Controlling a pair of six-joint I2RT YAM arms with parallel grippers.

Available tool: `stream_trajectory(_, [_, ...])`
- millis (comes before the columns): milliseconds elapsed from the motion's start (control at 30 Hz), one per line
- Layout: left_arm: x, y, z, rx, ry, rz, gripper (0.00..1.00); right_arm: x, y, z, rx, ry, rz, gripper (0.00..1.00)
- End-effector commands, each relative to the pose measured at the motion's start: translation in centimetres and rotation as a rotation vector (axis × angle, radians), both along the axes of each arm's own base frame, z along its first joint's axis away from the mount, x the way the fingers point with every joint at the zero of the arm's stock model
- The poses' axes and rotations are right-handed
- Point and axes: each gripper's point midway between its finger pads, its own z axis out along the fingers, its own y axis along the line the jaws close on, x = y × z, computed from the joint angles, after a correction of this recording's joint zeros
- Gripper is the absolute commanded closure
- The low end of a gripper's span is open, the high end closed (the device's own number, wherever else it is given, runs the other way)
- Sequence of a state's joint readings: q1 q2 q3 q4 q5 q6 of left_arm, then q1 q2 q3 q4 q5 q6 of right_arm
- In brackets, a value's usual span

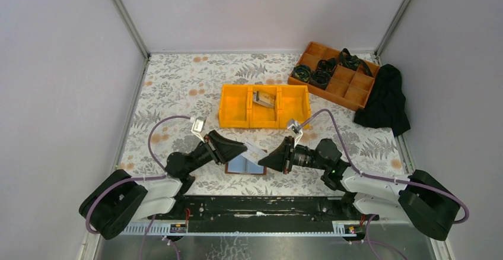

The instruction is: Take the credit cards out of the card holder

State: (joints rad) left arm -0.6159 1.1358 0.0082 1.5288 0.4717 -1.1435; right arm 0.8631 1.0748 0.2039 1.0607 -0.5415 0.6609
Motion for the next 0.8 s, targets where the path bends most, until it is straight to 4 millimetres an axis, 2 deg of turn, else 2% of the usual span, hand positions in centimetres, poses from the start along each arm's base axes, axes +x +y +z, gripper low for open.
stream_trajectory(0, [-1.4, -0.2, 0.9, 0.005, -0.096, -0.056, 0.55, -0.5, 0.8, 3.1, 0.015, -0.078, 0.063, 1.00])
stream_trajectory(100, [-2.1, -0.9, 1.0, 0.040, -0.132, -0.116, 0.50, -1.1, 0.7, 2.5, -0.042, -0.073, 0.104, 1.00])
stream_trajectory(300, [-2.7, -1.3, 1.1, 0.064, -0.170, -0.164, 0.64, -1.6, 0.2, 2.6, -0.067, -0.084, 0.115, 1.00])
stream_trajectory(500, [-2.7, -1.1, 0.8, 0.072, -0.167, -0.156, 0.60, -1.7, -0.3, 1.7, -0.133, -0.088, 0.109, 1.00])
stream_trajectory(767, [-2.5, -1.1, 0.4, 0.081, -0.156, -0.146, 0.69, -1.2, -0.6, 2.1, -0.116, -0.111, 0.070, 1.00])
